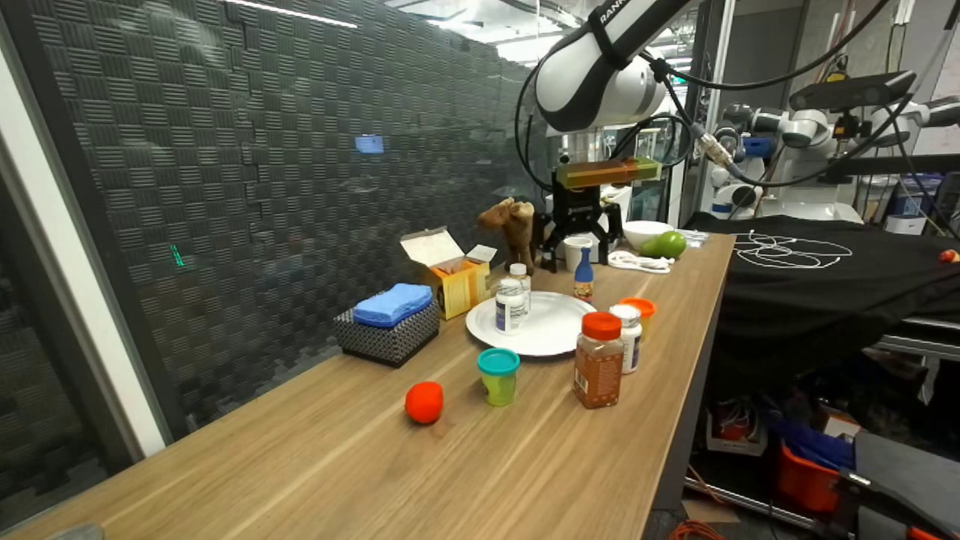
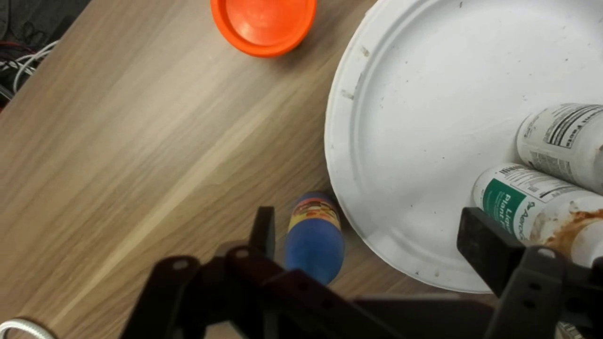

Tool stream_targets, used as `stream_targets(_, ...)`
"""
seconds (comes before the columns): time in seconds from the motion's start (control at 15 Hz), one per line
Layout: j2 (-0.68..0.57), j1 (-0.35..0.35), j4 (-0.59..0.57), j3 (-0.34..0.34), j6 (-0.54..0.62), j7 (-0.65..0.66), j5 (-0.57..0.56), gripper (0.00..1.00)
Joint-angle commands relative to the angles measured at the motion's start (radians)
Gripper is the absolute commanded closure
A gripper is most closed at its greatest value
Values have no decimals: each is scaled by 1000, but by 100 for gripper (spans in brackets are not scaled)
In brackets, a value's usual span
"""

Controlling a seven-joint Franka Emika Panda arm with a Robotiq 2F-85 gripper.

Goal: Pick up all the objects surrounding the white plate and arrange them on the plate

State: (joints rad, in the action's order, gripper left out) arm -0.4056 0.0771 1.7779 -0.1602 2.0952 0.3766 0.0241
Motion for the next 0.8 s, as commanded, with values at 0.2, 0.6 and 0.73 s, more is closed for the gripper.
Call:
stream_targets(0.2,9,-20,3,-18,17,90,-67,25)
stream_targets(0.6,9,-23,2,-32,49,140,-137,61)
stream_targets(0.73,8,-25,-1,-40,62,157,-160,77)
